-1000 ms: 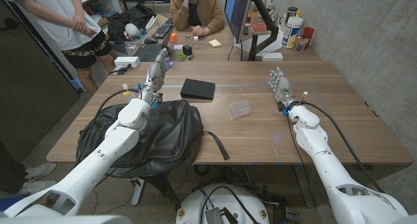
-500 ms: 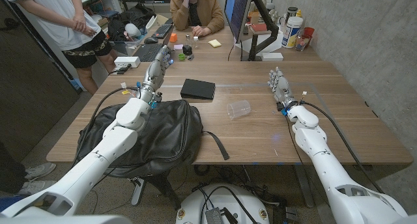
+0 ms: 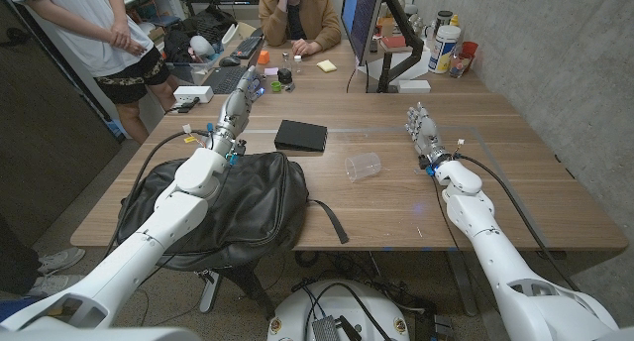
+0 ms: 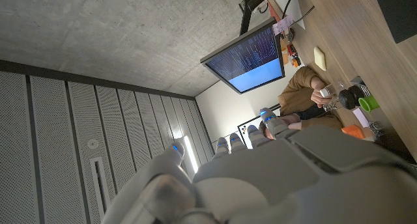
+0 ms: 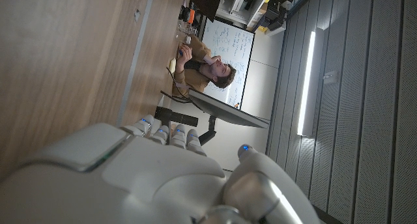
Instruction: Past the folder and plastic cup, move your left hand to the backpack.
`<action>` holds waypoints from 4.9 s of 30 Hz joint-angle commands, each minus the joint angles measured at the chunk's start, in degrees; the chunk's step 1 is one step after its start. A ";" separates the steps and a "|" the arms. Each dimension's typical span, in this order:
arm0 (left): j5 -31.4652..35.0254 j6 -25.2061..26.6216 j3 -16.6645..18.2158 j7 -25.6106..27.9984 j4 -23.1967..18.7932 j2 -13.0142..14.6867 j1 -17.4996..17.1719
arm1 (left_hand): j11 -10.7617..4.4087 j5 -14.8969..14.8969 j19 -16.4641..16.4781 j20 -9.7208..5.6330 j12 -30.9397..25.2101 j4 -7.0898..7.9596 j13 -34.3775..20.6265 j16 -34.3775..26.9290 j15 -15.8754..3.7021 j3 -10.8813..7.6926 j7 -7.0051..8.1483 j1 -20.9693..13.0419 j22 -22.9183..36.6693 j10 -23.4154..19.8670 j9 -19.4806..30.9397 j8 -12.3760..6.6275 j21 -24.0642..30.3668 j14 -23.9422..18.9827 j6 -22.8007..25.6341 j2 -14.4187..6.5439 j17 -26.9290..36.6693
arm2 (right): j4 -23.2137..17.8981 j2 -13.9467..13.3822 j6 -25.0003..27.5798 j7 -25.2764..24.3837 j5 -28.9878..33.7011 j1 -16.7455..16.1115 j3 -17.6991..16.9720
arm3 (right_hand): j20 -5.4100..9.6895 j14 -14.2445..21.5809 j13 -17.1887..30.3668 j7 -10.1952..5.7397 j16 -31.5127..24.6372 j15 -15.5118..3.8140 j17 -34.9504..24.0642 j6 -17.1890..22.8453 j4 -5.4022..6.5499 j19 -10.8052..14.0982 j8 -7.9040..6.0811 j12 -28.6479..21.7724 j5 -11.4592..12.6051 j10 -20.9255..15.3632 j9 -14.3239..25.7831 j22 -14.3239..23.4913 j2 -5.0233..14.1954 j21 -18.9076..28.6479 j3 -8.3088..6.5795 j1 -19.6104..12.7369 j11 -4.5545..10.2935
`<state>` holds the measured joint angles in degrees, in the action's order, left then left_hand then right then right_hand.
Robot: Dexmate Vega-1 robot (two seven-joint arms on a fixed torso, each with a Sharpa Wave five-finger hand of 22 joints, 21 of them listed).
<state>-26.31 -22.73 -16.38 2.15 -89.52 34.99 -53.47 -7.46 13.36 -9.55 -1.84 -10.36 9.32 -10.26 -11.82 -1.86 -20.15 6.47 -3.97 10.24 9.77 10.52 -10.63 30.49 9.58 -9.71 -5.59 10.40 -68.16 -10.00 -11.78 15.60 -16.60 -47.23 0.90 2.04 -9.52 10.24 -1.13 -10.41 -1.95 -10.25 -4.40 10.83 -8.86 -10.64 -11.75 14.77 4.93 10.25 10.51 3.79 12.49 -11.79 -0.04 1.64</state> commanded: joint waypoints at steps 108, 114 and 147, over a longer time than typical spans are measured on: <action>15.71 -0.98 3.81 3.13 -9.94 4.73 -5.02 | 0.01 0.03 -2.30 -3.74 -0.52 -0.89 -0.30 -0.07 -3.71 -2.30 1.54 -4.58 0.31 6.91 0.16 -0.80 -1.86 8.13 -6.83 -2.71 0.14 | 1.48 -0.10 -2.16 -1.28 1.88 1.33 2.07 | 5.24 -3.32 0.16 -1.40 -0.32 -1.02 -0.18 2.10 0.02 -0.49 -0.54 -0.11 0.00 -0.54 0.38 0.28 6.28 -0.36 -0.14 0.34 0.16; 16.78 -0.43 4.80 3.56 -11.51 5.58 -6.22 | 0.06 0.00 -2.32 -3.72 -0.50 -0.89 -0.31 -0.06 -3.65 -2.35 1.56 -4.75 0.32 6.86 0.16 -0.80 -1.96 8.15 -6.70 -2.68 0.16 | 1.33 -0.19 -2.30 -1.33 2.12 1.37 2.20 | 5.24 -3.32 0.16 -1.48 -0.31 -1.01 -0.17 2.13 0.00 -0.49 -0.53 -0.09 0.01 -0.53 0.38 0.27 6.29 -0.37 -0.14 0.33 0.15; 22.34 1.23 8.36 5.58 -17.38 6.45 -10.91 | 0.40 -0.22 -2.78 -3.28 -0.40 -0.82 -0.33 -0.07 -3.11 -2.58 1.87 -5.37 0.35 6.78 0.16 -0.77 -2.50 8.21 -6.28 -2.70 0.24 | 0.72 -0.32 -2.18 -1.20 2.29 1.07 2.69 | 5.25 -3.29 0.17 -1.38 -0.28 -1.06 -0.17 2.15 0.00 -0.50 -0.44 -0.05 0.02 -0.54 0.39 0.27 6.26 -0.40 -0.05 0.33 0.19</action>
<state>-5.83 -22.22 -9.07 7.01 -105.10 41.35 -62.94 -7.25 13.36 -9.55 -1.84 -10.60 8.54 -10.26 -11.83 -1.86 -22.20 8.12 -8.56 10.24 9.98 10.52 -11.25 28.15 9.58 -9.73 -7.48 10.54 -66.90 -10.23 -14.05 14.31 -14.33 -45.89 3.45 2.05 -9.52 10.24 -2.44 -10.41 -1.96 -10.25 -2.66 10.83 -8.86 -11.09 -11.74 14.77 4.51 10.53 10.51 3.79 12.30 -11.79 -0.04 1.63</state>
